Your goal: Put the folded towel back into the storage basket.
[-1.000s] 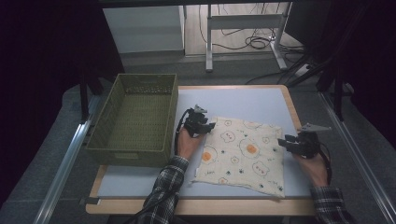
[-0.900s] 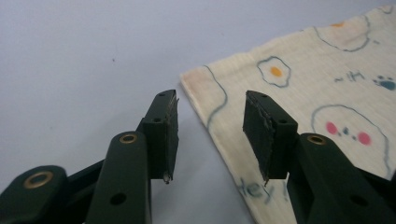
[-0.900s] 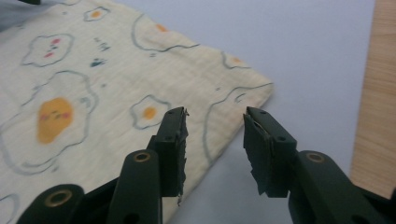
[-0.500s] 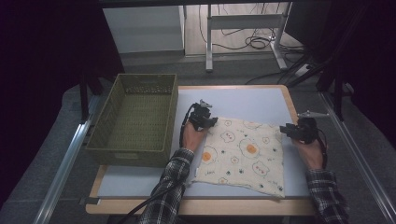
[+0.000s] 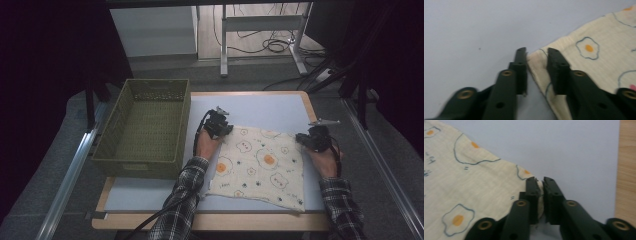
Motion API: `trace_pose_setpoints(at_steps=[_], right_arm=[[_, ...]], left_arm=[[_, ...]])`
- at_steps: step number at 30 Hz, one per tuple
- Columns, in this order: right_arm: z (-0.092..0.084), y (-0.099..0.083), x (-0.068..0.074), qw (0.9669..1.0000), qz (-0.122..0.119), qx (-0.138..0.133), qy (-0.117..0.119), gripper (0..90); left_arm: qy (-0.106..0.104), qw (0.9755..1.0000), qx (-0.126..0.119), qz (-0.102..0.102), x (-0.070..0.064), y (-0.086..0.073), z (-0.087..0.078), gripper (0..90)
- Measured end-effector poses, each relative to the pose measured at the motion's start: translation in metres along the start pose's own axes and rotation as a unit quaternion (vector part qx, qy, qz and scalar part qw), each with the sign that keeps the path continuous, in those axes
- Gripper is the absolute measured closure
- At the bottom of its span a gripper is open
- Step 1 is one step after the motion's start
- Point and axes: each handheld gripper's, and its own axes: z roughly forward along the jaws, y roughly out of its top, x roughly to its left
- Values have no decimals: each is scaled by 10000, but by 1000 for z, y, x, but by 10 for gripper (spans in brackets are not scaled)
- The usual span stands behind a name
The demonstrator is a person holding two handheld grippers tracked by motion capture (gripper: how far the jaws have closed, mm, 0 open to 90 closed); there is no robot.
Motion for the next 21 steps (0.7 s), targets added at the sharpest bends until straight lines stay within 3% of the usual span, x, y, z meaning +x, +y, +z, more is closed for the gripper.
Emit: trace_pose_setpoints(at_steps=[4, 7, 11, 16, 21], right_arm=[[0, 2, 5, 9999, -60, 73, -92, 867], [-1, 3, 7, 9997, -158, 113, -160, 867], [-4, 1, 7, 9997, -185, 45, -136, 867], [-14, 2, 5, 9998, -134, -81, -91, 866], [-28, 4, 8, 9994, -236, -250, -23, 866]], left_arm=[[-113, 9999, 1, -1, -2, 0, 0, 854], [-97, 10000, -14, -13, -2, 0, 0, 864], [154, 9998, -68, 66, -7, -1, -2, 865], [168, 9996, -234, 36, -7, -2, -13, 862], [86, 9990, -439, 40, -11, -4, -30, 861]])
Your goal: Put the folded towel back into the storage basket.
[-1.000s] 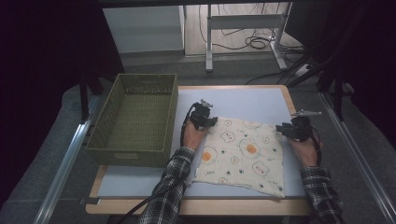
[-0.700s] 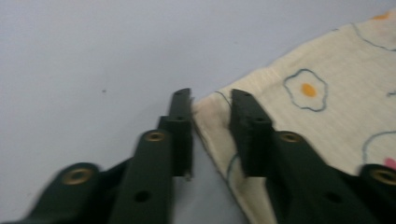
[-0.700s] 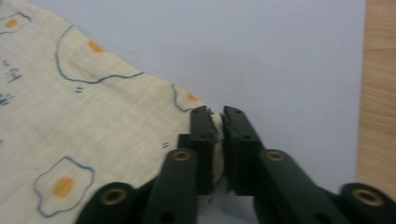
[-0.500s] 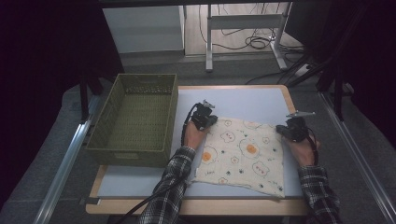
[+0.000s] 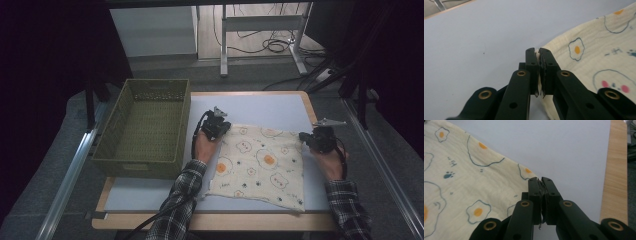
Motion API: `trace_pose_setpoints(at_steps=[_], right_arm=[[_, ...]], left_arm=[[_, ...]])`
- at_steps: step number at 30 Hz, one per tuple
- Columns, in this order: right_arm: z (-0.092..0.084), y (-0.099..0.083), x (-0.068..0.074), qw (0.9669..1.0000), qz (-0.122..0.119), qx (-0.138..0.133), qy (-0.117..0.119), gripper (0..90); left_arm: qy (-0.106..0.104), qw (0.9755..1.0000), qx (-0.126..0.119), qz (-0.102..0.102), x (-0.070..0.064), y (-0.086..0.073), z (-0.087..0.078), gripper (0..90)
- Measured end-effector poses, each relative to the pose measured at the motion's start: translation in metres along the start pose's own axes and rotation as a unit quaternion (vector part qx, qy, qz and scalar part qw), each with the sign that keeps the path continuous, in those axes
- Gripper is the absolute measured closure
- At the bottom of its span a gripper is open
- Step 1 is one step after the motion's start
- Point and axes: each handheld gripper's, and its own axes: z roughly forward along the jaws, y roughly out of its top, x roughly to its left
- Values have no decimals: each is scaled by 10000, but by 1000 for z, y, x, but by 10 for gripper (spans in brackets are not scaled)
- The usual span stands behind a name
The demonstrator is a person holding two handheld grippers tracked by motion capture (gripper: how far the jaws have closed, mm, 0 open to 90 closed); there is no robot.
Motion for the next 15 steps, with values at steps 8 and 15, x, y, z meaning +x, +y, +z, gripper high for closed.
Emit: trace_pose_setpoints(at_steps=[8, 15], right_arm=[[-20, -5, 5, 9999, -88, -96, 97, 867], [-38, -11, 12, 9991, -45, -245, 330, 867]], left_arm=[[-195, 9996, -179, -91, -9, -11, -19, 868], [-295, 9992, -282, -13, -19, -19, -35, 868]])
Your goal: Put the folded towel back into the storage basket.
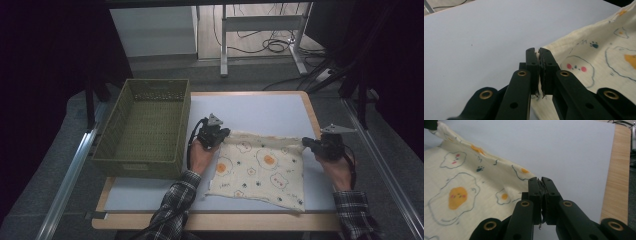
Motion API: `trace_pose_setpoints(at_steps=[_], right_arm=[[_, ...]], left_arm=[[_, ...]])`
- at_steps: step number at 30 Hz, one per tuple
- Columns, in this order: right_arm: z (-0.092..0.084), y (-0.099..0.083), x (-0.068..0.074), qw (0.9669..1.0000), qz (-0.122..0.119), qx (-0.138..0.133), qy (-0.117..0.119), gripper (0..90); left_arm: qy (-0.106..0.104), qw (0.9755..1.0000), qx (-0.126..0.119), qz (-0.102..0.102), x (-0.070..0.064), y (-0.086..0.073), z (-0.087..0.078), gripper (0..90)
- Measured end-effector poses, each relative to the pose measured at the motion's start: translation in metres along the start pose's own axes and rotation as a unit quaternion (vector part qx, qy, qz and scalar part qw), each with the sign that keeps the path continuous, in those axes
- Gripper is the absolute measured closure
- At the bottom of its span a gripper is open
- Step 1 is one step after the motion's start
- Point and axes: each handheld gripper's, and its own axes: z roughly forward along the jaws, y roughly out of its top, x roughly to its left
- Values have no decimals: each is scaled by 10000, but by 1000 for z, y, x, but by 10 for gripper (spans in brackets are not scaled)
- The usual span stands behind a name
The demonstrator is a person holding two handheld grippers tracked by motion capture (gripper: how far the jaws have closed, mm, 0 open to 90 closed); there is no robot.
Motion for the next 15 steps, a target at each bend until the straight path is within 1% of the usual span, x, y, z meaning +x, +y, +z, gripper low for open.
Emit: trace_pose_setpoints(at_steps=[5, 9, 12, 15], right_arm=[[-10, -6, 8, 9999, -69, -7, 119, 867], [-18, -15, 15, 9998, -120, -22, 180, 867], [-23, -23, 20, 9996, -168, 1, 224, 867], [-27, -31, 25, 9995, -161, 45, 268, 867]], left_arm=[[-90, 9999, -64, 42, -8, -6, -11, 865], [-168, 9998, -51, 101, -16, -15, -18, 860], [-244, 9996, -33, 99, -22, -24, -23, 861], [-293, 9995, -53, 75, -26, -30, -28, 861]])
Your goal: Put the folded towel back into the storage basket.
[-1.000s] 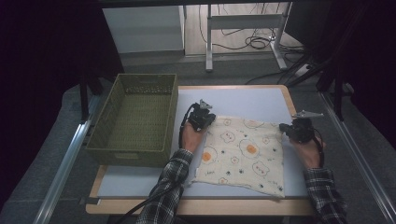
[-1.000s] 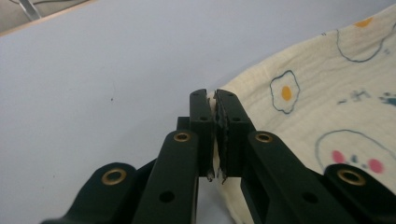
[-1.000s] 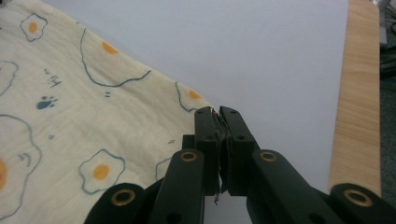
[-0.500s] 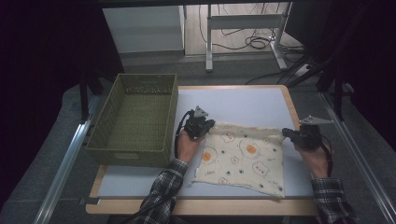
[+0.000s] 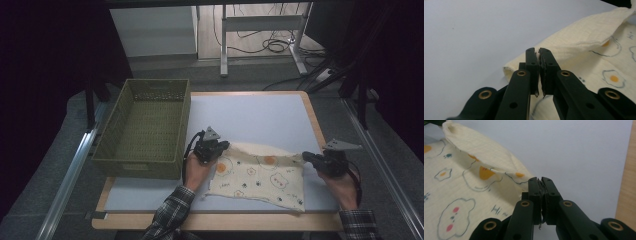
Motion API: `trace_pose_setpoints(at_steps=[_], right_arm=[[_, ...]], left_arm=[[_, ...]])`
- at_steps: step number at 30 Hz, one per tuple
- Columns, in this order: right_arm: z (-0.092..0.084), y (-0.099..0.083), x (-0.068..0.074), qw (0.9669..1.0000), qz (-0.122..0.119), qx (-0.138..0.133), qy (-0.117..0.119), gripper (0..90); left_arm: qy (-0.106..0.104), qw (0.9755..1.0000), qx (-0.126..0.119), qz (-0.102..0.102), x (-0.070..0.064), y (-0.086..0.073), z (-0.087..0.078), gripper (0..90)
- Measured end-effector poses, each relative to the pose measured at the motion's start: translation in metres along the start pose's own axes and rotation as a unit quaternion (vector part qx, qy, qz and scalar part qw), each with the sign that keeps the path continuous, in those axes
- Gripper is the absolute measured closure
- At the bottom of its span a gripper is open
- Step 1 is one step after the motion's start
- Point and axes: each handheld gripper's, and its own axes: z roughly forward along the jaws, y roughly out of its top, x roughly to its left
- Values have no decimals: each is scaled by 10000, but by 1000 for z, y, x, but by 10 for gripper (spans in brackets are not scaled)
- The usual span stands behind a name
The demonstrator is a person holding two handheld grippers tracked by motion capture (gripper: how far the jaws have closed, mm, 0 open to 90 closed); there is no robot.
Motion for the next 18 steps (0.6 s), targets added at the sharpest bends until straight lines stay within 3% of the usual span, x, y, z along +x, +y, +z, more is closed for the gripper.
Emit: trace_pose_setpoints(at_steps=[5, 18], right_arm=[[-9, -12, 10, 9999, 12, -47, 102, 867], [-35, -33, 43, 9991, -240, -180, 303, 867]], left_arm=[[-53, 10000, -34, 1, -8, -8, -9, 861], [-215, 9996, -191, -24, -26, -30, -37, 861]])
